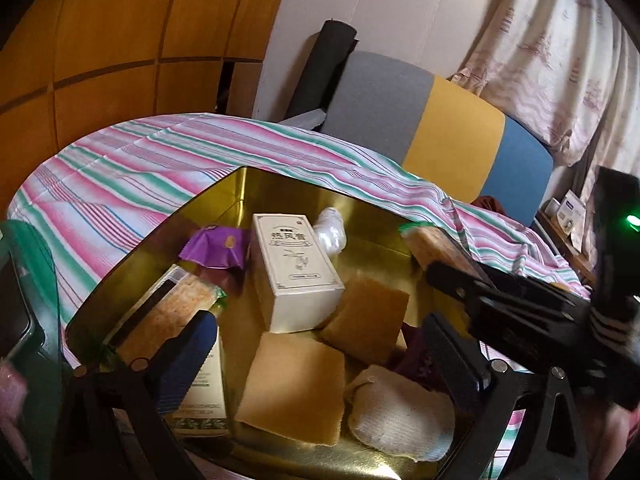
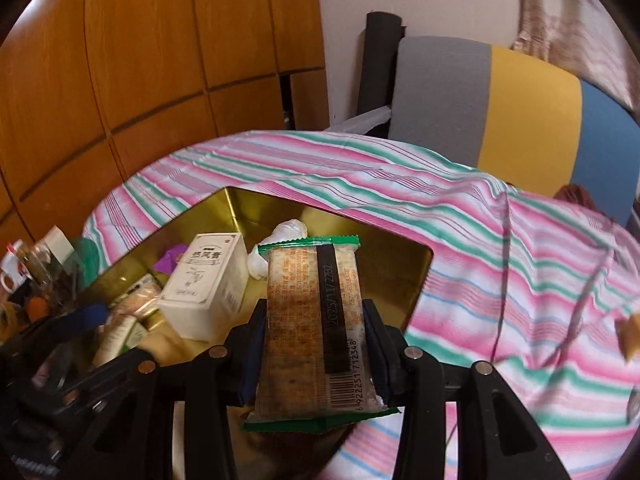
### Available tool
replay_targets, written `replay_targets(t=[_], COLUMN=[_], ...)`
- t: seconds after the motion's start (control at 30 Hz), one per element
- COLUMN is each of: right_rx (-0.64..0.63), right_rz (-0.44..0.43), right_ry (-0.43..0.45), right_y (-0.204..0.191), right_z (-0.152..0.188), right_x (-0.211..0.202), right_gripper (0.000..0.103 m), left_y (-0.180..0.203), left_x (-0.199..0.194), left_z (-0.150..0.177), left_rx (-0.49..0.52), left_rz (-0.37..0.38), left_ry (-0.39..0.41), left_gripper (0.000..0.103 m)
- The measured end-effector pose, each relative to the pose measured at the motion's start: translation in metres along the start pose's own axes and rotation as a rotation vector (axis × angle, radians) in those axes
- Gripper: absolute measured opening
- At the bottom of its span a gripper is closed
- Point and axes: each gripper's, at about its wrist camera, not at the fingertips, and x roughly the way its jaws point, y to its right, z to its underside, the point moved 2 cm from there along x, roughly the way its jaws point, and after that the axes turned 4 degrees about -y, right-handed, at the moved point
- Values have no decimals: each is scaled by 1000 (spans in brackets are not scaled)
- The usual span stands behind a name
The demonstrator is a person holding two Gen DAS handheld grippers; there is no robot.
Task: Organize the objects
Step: 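Carry both items over the gold tin and open both tools to drop them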
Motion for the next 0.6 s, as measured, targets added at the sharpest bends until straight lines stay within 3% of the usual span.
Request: replay_targets(t=[0.33, 0.6], right_rx=[-46, 60], right_rz=[78, 45], right_ry=[-96, -57], right_y=[-5, 6], right_z=[-29, -18], right_x=[49, 39], right_gripper=[45, 48], left_y=[-11, -14], left_x=[-2, -1], left_z=[-4, -1], left_rx=[-30, -38], left_rz=[-27, -25], left_ry=[-2, -15], left_gripper=[103, 103])
